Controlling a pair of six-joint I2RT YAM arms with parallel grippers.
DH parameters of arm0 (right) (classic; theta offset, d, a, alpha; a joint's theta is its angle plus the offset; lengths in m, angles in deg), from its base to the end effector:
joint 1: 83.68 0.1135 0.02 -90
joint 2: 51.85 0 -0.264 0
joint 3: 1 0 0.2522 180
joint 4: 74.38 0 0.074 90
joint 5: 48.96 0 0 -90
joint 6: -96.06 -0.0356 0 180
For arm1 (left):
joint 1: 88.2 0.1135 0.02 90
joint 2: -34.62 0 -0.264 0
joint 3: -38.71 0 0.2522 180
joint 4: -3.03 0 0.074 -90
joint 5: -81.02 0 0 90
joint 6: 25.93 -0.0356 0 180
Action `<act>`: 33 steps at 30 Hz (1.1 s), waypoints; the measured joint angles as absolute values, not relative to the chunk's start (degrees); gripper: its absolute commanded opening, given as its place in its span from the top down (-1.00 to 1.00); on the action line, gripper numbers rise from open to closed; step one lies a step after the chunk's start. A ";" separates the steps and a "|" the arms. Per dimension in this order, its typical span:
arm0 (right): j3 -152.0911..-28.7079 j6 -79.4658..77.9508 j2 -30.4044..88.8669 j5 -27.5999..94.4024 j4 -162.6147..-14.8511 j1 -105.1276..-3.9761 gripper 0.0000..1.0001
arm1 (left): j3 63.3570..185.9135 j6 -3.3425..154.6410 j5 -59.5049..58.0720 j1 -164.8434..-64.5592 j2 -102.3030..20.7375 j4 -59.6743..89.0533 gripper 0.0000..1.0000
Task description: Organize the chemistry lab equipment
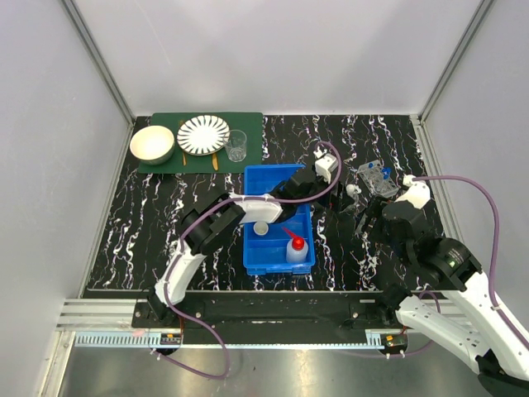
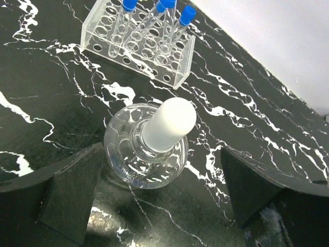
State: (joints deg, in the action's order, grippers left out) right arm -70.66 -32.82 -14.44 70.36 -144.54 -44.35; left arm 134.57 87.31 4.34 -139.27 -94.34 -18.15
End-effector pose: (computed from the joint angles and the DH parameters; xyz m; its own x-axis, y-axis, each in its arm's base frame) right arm 0.0934 0.0540 0.3439 -0.5293 0.2739 -0.8030 0.1008 0.9601 0.2610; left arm 0.3100 -0.3969 0.1586 -0.4738 -0.0244 -0.8803 0.7745 0.4641 -0.4298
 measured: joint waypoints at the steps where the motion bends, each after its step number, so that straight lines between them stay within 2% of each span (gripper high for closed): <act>1: -70.66 -32.86 -14.38 70.36 -144.52 -44.35 -0.59 | 134.64 86.79 4.23 -139.27 -93.91 -17.05 -0.98; 4: -70.66 -32.92 -13.74 70.43 -144.50 -44.35 -0.72 | 135.95 85.00 3.95 -139.27 -92.20 -12.18 -0.98; 8: -70.69 -33.06 -12.26 71.13 -144.39 -44.35 -0.78 | 140.06 82.27 2.75 -139.27 -90.02 -4.44 -0.98; 9: -70.71 -33.08 -11.80 71.59 -144.39 -44.35 -0.88 | 141.52 81.61 2.27 -139.10 -89.32 -1.82 -0.98; 12: -71.52 -33.34 -9.30 73.31 -144.47 -44.35 -0.99 | 145.72 80.80 1.02 -138.48 -87.26 5.24 -0.98; 22: -80.43 -32.90 7.77 81.05 -143.40 -45.13 -0.99 | 156.43 84.28 -0.60 -127.51 -78.28 29.20 -0.98; 28: -82.31 -29.95 16.88 77.29 -138.75 -54.71 -1.00 | 162.29 84.25 -4.88 -123.18 -72.05 49.17 -0.98; 33: -84.02 -27.35 25.80 71.50 -134.55 -62.58 -0.99 | 159.82 83.97 -12.18 -122.86 -60.84 62.79 -0.98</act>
State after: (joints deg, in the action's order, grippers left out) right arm -84.02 -27.35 25.80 71.50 -134.55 -62.58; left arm 159.82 83.97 -12.18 -122.86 -60.84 62.79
